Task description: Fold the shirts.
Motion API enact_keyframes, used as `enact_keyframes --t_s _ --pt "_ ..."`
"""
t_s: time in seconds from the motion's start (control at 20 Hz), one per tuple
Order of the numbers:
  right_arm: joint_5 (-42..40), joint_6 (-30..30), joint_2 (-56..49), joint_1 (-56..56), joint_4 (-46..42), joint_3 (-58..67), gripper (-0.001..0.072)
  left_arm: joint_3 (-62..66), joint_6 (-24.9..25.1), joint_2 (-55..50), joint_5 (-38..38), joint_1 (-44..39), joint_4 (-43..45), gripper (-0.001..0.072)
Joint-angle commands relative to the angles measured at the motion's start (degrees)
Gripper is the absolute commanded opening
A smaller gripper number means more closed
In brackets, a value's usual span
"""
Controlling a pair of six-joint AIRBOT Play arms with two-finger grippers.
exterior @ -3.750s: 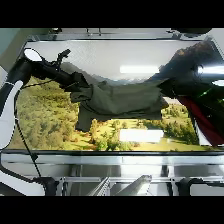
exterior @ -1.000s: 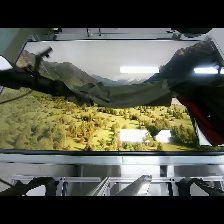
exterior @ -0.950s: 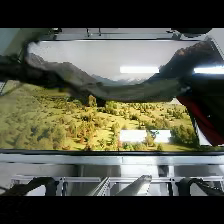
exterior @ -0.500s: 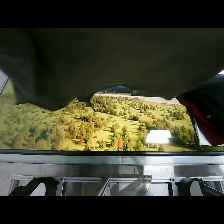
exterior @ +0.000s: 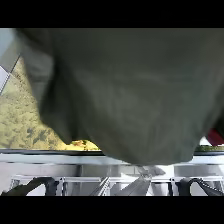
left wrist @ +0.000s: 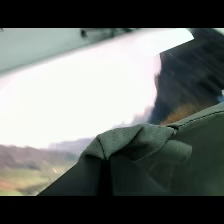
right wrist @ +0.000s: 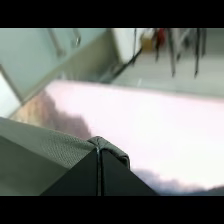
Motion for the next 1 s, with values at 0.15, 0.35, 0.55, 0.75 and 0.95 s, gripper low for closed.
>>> enact_keyframes --t_s 0.15,0.35,0.55,0.75,0.95 --pt "-11.4 0.0 -26.6 7.6 -7.6 -8.7 0.0018 5.1 3.5 -32.5 1.4 -3.7 -0.5 0.0026" --pt "-25.0 0.0 -37.2 7.8 -4.1 -8.6 0.0018 15.5 2.4 -45.5 5.6 -3.7 -0.5 0.0029" --pt "-25.6 -0.4 -37.3 6.4 -3.6 -8.3 0.0403 10.0 2.4 -40.3 11.6 -0.5 0.3 0.0343" --pt "-13.2 -0.1 -33.4 1.8 -4.3 -8.2 0.0338 8.9 -5.6 -35.0 -3.9 7.1 5.0 0.0343" --pt "2.1 1.6 -32.2 -1.0 -4.6 -8.5 0.0021 4.9 -10.3 -34.1 -18.8 12.3 3.8 0.0342"
